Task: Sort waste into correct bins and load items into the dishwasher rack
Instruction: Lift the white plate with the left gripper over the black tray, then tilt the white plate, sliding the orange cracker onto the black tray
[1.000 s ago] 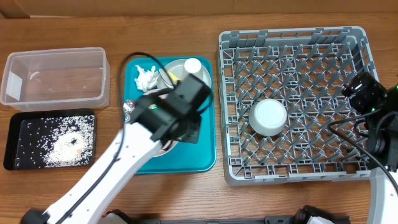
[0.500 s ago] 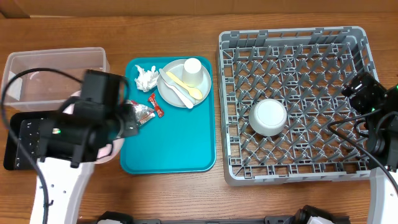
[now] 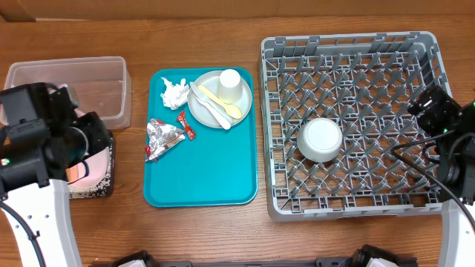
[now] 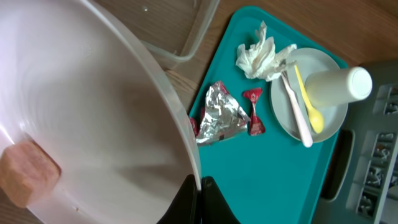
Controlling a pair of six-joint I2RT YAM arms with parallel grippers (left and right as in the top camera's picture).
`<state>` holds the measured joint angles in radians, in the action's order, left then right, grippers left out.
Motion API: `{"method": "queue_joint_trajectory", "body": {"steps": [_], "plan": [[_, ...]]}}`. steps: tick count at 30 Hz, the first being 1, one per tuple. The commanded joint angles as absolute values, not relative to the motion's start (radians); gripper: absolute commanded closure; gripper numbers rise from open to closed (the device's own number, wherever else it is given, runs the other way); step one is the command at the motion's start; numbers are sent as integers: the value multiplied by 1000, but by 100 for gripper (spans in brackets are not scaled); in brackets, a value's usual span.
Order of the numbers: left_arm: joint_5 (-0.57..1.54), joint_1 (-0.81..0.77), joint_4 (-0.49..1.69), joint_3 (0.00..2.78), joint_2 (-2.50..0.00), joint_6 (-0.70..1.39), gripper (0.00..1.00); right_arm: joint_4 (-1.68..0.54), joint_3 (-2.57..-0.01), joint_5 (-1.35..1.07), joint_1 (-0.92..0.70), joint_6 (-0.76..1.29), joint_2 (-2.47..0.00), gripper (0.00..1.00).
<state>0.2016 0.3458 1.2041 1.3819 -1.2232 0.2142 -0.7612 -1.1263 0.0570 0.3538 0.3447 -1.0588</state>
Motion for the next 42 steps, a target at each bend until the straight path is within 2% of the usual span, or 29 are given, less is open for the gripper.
{"method": "queue_joint_trajectory", "body": {"steps": [1, 10, 20, 30, 42], "plan": [[299, 406, 1167, 1335, -1249, 152, 96, -758, -1152, 67, 356, 352, -1057, 0], [319, 490, 1012, 1298, -1341, 134, 96, -758, -1152, 67, 356, 352, -1057, 0], [467, 533, 879, 1298, -1438, 142, 96, -758, -1152, 67, 356, 352, -1057, 0], [505, 635, 918, 1296, -1440, 156, 96, -758, -1152, 67, 356, 352, -1057, 0], [764, 717, 884, 1293, -1440, 56, 96, -758, -1152, 67, 356, 352, -1057, 0]]}}
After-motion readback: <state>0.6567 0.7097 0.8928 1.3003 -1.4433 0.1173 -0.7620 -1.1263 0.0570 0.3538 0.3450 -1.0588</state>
